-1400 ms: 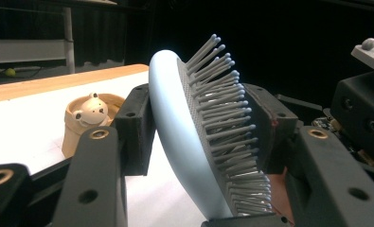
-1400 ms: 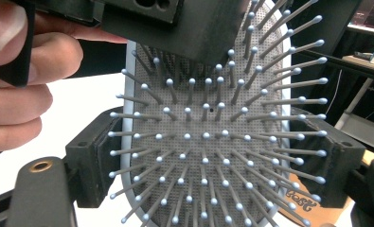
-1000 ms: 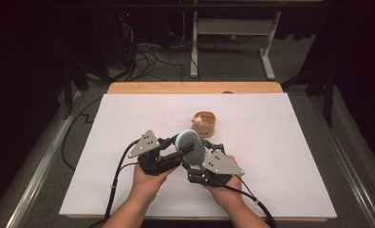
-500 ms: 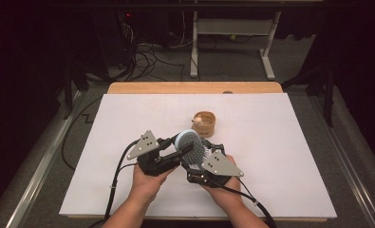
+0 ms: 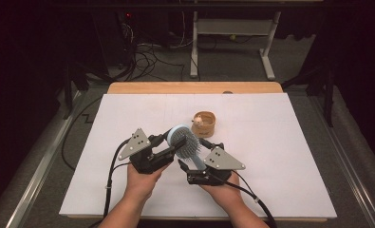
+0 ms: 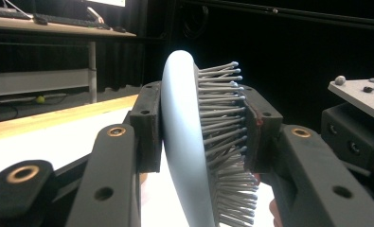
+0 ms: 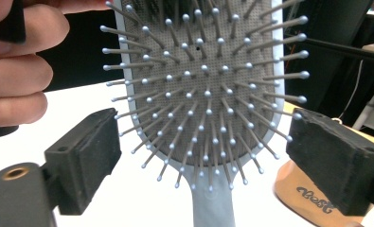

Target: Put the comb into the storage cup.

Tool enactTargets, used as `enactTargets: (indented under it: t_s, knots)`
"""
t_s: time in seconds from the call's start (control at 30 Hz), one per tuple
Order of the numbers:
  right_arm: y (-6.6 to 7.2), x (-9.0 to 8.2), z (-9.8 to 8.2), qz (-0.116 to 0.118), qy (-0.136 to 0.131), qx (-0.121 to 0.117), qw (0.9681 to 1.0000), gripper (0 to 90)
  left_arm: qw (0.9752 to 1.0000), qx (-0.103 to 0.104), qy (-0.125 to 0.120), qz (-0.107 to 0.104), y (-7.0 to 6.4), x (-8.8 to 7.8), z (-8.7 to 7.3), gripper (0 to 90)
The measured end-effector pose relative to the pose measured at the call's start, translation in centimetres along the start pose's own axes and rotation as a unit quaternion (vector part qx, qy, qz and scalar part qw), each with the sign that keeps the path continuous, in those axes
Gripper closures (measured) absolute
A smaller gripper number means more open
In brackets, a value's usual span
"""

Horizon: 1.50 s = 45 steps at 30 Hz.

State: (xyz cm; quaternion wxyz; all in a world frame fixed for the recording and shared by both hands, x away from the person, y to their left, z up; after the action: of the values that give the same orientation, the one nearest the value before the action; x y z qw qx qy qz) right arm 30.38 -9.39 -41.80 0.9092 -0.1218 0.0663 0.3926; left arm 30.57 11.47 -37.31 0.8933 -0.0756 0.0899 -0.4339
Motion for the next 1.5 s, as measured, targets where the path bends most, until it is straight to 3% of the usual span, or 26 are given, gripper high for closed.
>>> enactTargets:
  t_s: [0.23,0.37,1.07,1.5]
  knots:
    - [-0.7,0.1,-0.1,0.019,0.013,0.024,0.9995,0.4,0.9999,0.012,-0.002,0.010,0.2,-0.4,0.2,58.0]
    - [-0.8,0.2,-0.2,0.022,0.016,0.028,0.9992,0.0,0.9996,0.022,-0.001,0.018,0.2,-0.5,0.3,58.0]
    - [-2.4,-1.3,-1.4,0.013,0.026,0.031,0.9991,0.0,0.9970,0.051,-0.009,0.058,1.3,-2.2,0.6,58.1]
    - [-4.4,-3.5,-2.9,-0.017,0.036,0.036,0.9985,0.0,0.9946,0.060,-0.015,0.084,2.4,-3.6,0.9,58.1]
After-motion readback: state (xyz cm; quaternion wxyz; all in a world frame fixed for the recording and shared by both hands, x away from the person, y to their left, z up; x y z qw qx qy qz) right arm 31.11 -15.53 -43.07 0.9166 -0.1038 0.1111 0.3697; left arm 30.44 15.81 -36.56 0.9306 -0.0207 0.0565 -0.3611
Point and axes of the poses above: each handheld gripper's, and its own axes: x roughly forward along the jaws, z roughly out of its top, y roughly to its left, the point moved 1 cm from there along x, roughly forward along the jaws, and after that the axes turned 3 degrees about -x, right-handed, at the moved point
